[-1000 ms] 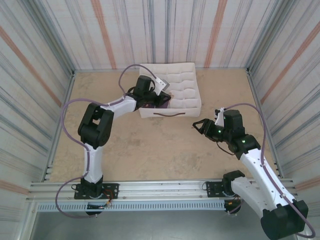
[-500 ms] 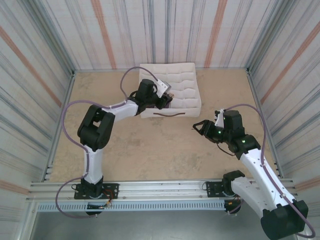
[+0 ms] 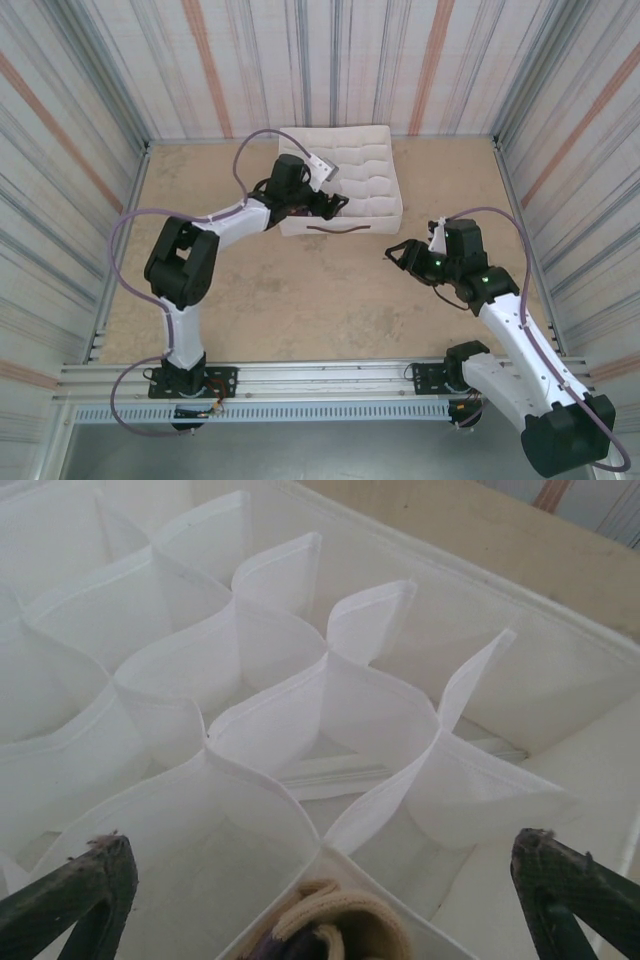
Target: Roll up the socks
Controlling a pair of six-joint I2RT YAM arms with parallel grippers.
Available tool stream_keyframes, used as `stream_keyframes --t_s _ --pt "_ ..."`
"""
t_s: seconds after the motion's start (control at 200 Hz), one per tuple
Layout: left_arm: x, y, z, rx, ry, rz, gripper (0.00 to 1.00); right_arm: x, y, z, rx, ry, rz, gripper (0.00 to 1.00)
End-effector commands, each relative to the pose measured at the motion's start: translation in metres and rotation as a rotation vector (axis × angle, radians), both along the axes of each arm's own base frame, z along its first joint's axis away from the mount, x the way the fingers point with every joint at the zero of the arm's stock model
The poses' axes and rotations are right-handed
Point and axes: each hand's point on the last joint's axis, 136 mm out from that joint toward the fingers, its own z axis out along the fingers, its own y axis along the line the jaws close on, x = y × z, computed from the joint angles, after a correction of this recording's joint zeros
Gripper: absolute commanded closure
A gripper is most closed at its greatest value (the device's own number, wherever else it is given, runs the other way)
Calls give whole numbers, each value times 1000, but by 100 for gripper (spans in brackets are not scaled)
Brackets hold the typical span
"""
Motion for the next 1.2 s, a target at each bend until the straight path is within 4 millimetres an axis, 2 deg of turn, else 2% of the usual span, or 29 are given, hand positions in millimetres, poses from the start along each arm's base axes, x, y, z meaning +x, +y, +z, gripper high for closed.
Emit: stream_keyframes --t_s 0.0,0.13,0.145,0.155,0.23,0.306,0.406,0.446,0.586,0.696,0.797,0.872,0.947,1.027,1.117,1.192 --pt "-6 4 72 -77 -42 -7 1 12 -11 12 -78 -70 -20 33" --pt "-14 16 91 -75 -24 7 1 29 -29 17 -197 -162 -76 9" --pt "-13 19 91 -70 -23 22 1 32 -32 18 -216 -172 -89 2" --pt "-12 22 91 -68 -20 35 1 33 -35 17 -233 -177 -99 0" --pt "-6 45 92 -90 19 122 1 45 -54 20 -357 -219 -151 1" --pt "-3 67 88 -183 95 157 1 55 -72 16 -482 -224 -191 1" --pt "-3 104 67 -233 187 242 1 72 -87 13 -622 -254 -198 1" --pt "-5 120 60 -216 193 283 1 81 -93 4 -689 -243 -194 1" --pt "-22 159 44 -52 112 353 1 100 -119 -7 -811 -251 -256 1" --pt "-43 201 18 74 187 442 1 109 -132 -23 -818 -279 -271 1" --pt "-59 243 -6 40 206 548 1 110 -137 -34 -824 -327 -258 1" --pt "-66 279 -19 26 156 675 1 110 -140 -38 -848 -372 -248 1" --pt "-75 305 -29 37 89 757 1 110 -143 -42 -867 -392 -243 1" --pt "-83 323 -34 73 -23 808 1 112 -148 -48 -861 -401 -249 1" --pt "-90 329 -39 99 -142 811 1 118 -149 -60 -841 -425 -247 1" --pt "-89 336 -34 79 -217 847 1 123 -151 -70 -826 -432 -250 1"
